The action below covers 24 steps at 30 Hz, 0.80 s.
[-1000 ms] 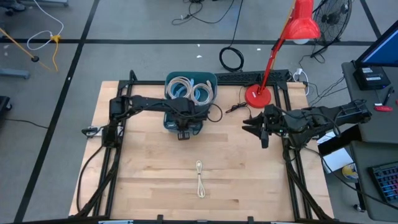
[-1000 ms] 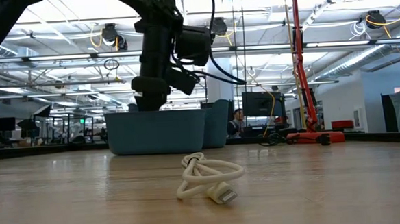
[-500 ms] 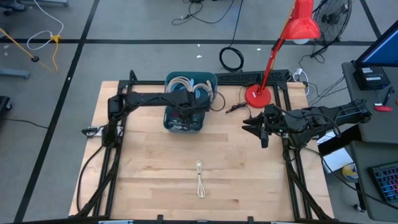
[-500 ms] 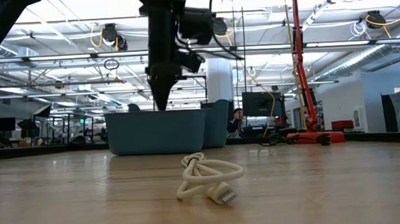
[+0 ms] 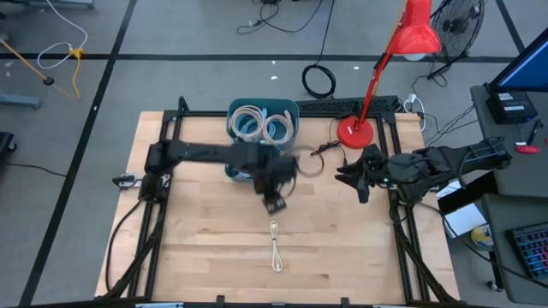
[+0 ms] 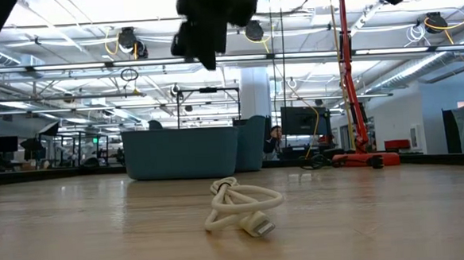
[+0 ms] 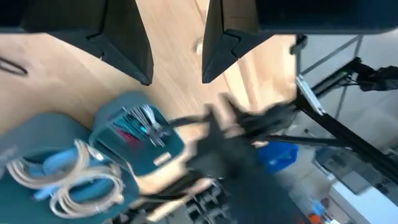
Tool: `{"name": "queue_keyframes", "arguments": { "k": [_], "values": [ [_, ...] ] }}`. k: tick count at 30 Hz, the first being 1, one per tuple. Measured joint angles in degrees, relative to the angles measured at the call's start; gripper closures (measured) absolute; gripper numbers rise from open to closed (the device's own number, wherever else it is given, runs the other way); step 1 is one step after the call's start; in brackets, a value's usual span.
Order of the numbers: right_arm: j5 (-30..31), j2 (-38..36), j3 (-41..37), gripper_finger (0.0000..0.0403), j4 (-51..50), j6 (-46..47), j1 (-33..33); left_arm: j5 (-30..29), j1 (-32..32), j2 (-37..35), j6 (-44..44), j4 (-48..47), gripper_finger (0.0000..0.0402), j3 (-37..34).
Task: Pick & Place USB Port
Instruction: Put the brown charger cable into the bottom blue bin
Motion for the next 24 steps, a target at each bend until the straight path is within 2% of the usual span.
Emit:
{"name": "queue_keyframes", "arguments": {
  "k": [3,6,12,16,19,24],
  "values": [
    [0.1,0.1,0.0,0.0273,-3.4,3.0,-0.2,-2.2,-5.6,0.0,-7.4,2.9,0.025,-0.3],
    [0.0,0.1,0.0,0.0273,-6.8,4.7,-0.2,-7.1,-10.6,0.0,-16.3,6.3,0.025,-0.4],
    [-0.3,0.1,0.0,0.0273,-11.0,6.4,-0.2,-14.7,-16.9,0.4,-39.5,14.5,0.0249,-0.4],
    [-4.7,0.1,0.0,0.0273,-11.1,2.9,-0.3,-18.2,-20.2,2.7,-52.2,20.9,0.025,-0.4],
    [-9.2,0.1,0.0,0.0273,-11.1,-0.7,-0.3,-18.6,-22.1,5.3,-60.8,25.0,0.025,-0.4],
    [-15.1,0.1,0.0,0.0273,-11.2,-8.3,-0.3,-25.6,-24.1,7.0,-67.9,26.2,0.025,-0.4]
  ]
}}
